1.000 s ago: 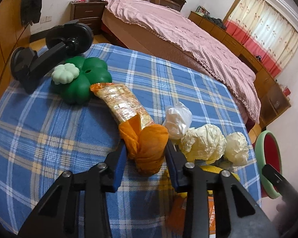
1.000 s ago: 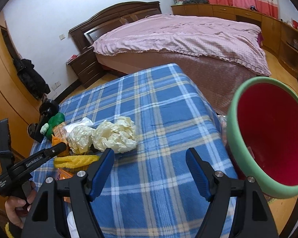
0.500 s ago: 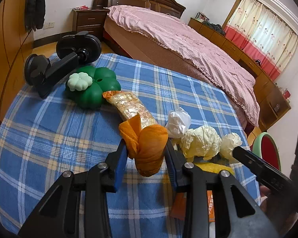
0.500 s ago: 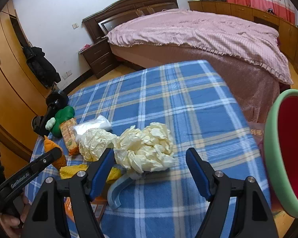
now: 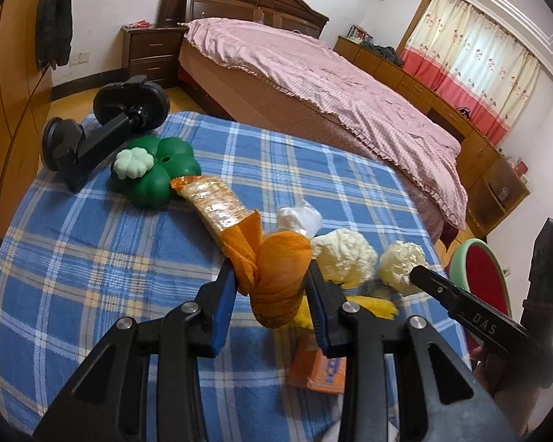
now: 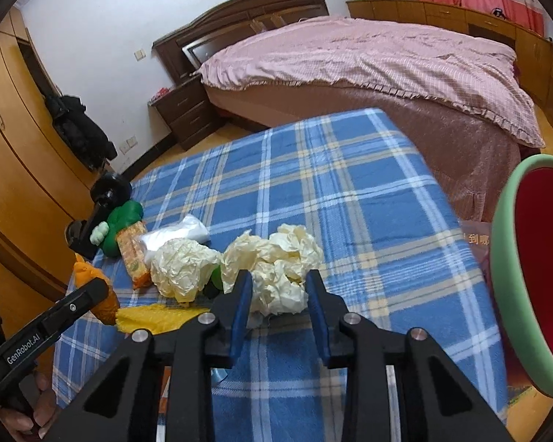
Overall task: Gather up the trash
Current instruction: 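Grasp the orange bow wrapper with the left tool while the right tool grasps crumpled paper, then carry the orange wrapper and crumpled paper to the red bucket and release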
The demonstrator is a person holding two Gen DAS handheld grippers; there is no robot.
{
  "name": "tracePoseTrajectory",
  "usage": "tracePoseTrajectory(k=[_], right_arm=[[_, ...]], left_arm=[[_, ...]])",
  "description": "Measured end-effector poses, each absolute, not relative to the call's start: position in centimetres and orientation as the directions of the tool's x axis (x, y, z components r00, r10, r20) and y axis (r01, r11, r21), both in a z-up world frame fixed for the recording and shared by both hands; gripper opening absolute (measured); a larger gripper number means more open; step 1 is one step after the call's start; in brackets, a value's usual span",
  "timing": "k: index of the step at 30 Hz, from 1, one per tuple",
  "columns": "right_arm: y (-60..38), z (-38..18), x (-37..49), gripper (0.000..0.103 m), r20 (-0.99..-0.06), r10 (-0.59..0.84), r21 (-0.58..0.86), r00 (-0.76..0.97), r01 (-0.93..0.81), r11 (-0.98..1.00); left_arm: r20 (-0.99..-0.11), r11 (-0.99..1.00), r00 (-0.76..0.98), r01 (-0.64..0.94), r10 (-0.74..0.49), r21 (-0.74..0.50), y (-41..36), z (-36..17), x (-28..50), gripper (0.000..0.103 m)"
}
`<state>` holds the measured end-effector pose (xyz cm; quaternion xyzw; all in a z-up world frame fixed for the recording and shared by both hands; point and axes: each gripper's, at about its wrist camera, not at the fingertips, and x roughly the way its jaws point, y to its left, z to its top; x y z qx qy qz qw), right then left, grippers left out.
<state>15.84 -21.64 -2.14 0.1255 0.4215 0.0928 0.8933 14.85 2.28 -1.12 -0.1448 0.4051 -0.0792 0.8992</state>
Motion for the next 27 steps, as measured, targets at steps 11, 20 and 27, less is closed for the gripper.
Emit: tracePoseTrajectory(k=[11,20,27], right_arm=[[-23.2,0.9,12.6,0.017,-0.665,0.256,0.317,0.702,-0.045,0.947],[-26.0,3.5,9.1,0.017,-0.605,0.223,0.343,0.764,-0.003,0.939],[-29.3,5.0,6.2,0.017,-0.568,0.153,0.357,0.809,0.074,0.931]], left_arm=[[-0.675,0.940,0.674,0.093,-0.302,-0.328,0.7,1.3,13.2,0.037],[-0.645,0.928,0.674,0.191,-0.361,-0.320,-1.9,3.7,11.7,0.037],[-0.642,0.907,0.641,0.267,-0.419,-0.325,-4.8,4.8,11.2,0.037]])
